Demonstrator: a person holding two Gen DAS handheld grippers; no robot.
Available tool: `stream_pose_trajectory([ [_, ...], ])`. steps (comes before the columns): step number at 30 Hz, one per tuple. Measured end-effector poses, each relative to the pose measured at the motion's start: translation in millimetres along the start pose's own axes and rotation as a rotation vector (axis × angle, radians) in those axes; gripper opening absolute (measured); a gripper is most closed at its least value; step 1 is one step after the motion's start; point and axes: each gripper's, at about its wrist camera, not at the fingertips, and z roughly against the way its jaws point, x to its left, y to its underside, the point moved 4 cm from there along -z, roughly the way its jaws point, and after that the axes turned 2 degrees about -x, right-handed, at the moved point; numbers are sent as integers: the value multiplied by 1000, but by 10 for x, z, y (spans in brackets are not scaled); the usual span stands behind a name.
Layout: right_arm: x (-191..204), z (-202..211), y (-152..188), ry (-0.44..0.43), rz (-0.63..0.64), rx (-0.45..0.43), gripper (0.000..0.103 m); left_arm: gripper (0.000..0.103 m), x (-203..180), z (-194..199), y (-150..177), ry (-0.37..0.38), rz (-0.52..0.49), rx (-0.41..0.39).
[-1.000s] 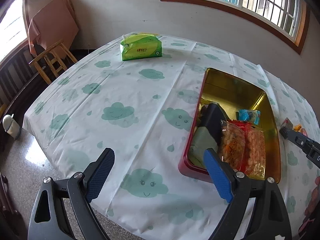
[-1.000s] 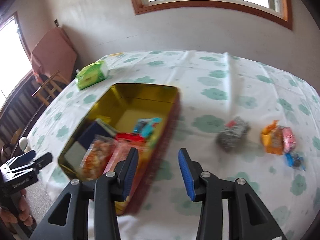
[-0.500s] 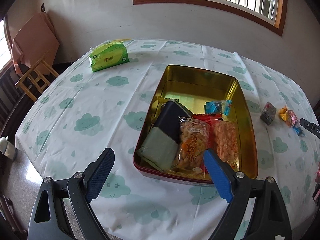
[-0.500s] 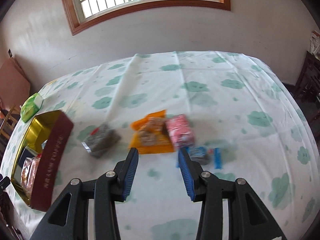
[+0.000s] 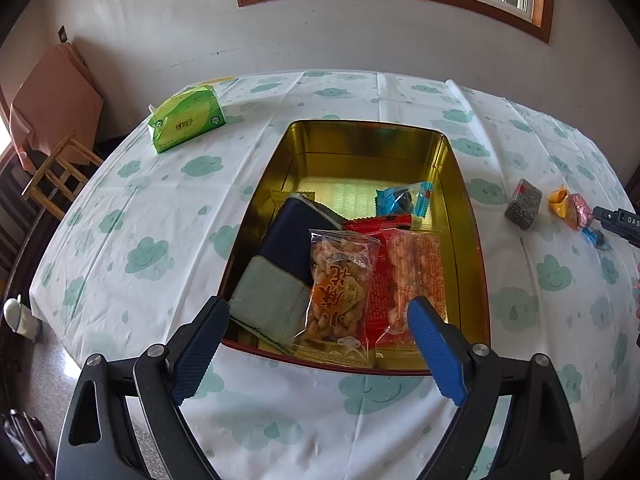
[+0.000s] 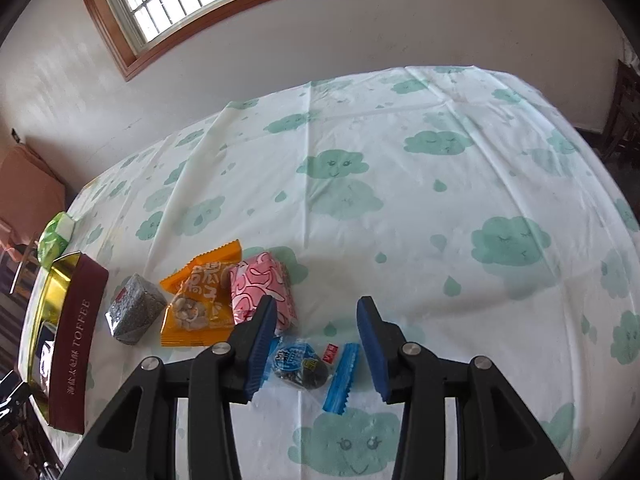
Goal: Organize snacks
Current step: 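Move the right tool to the blue-wrapped candy and grasp it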
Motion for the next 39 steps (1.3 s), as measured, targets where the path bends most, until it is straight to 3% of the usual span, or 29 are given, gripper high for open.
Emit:
stream_pose_trajectory([
  [7,122,-104,52,-106,69,72,43,89,-119,-10,-14,2,-23,7],
  [17,324,66,392,-85,258,92,44,89,-249,3,-10,25,-42,3],
  [26,336,201,595,-143,258,107,56,89,-374,21,-13,38,-73,2],
  [33,390,312,716,-104,337,80,56,89,-530,36,-37,59,-104,-7],
  [39,352,248,654,-46,257,42,56,89,-711,69,-111,61,-144,-39],
])
